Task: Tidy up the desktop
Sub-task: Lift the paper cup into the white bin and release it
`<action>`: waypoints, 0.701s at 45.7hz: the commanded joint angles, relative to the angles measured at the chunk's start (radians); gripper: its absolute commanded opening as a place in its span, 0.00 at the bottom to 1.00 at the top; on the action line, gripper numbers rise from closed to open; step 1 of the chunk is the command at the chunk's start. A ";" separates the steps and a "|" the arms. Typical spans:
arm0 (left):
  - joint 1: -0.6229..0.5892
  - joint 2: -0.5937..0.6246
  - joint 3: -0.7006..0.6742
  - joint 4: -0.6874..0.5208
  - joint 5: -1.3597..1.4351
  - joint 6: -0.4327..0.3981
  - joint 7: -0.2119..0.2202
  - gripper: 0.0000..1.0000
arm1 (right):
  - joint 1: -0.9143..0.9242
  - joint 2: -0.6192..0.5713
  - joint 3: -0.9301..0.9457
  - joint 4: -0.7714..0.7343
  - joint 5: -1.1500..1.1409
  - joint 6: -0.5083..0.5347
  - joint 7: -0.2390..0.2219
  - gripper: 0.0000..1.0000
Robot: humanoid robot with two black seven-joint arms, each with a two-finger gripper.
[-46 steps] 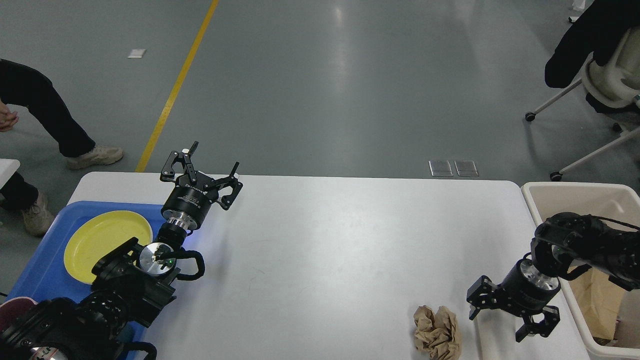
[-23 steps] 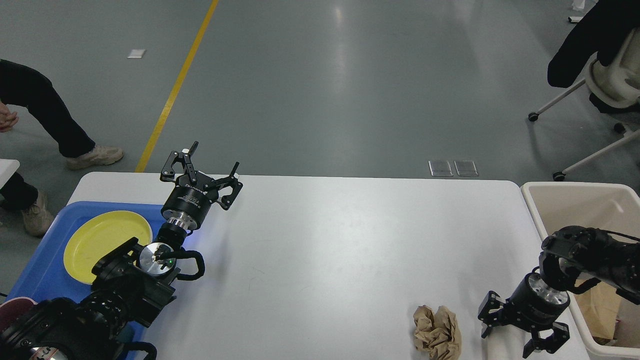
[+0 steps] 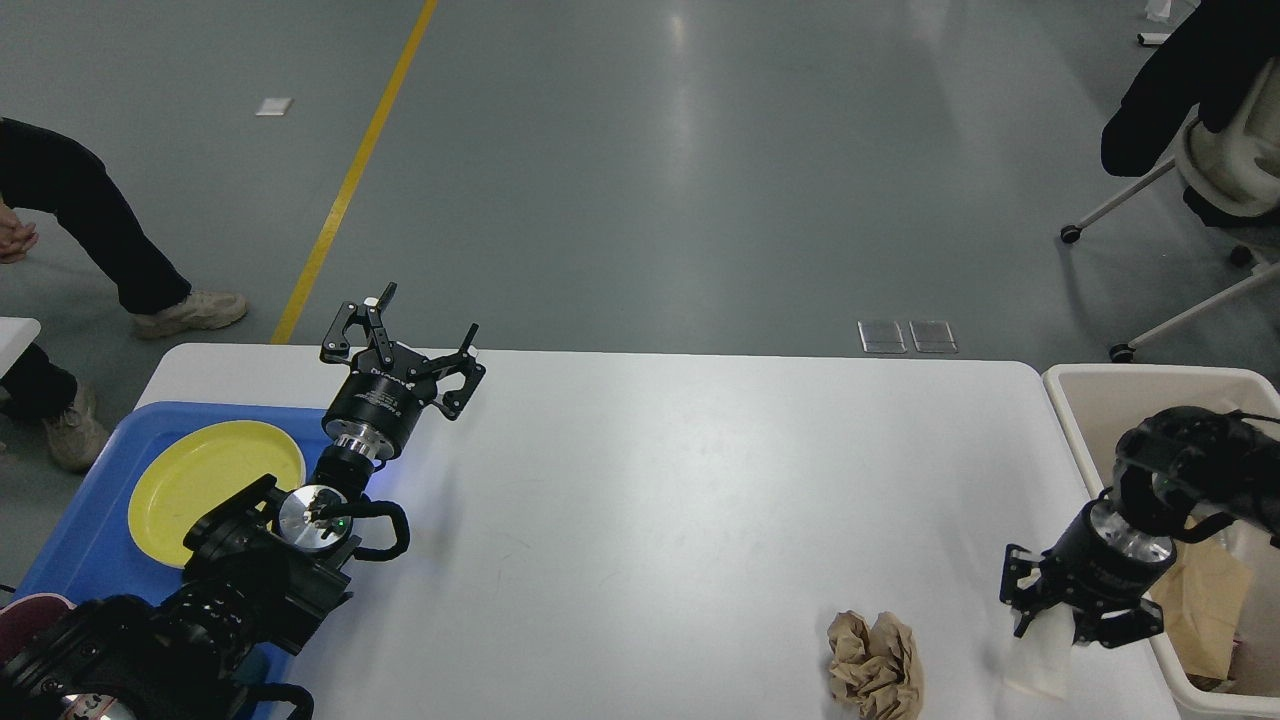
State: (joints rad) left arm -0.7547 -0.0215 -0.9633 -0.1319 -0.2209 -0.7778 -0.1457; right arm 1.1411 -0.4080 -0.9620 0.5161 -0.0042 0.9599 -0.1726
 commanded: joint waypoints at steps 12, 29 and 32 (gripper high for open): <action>0.000 0.000 0.000 0.000 0.000 0.000 0.000 0.97 | 0.477 -0.150 -0.196 -0.030 -0.011 0.000 0.002 0.00; 0.000 0.000 0.000 0.000 0.000 0.000 0.000 0.97 | 0.266 -0.176 -0.184 -0.515 -0.005 -0.649 0.002 0.00; 0.000 0.000 0.000 0.000 0.000 0.000 0.000 0.97 | 0.163 -0.169 -0.172 -0.515 -0.011 -0.832 0.005 0.00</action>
State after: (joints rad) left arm -0.7547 -0.0215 -0.9633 -0.1319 -0.2203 -0.7778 -0.1457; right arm 1.4634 -0.5853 -1.1494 0.0149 -0.0089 0.4563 -0.1704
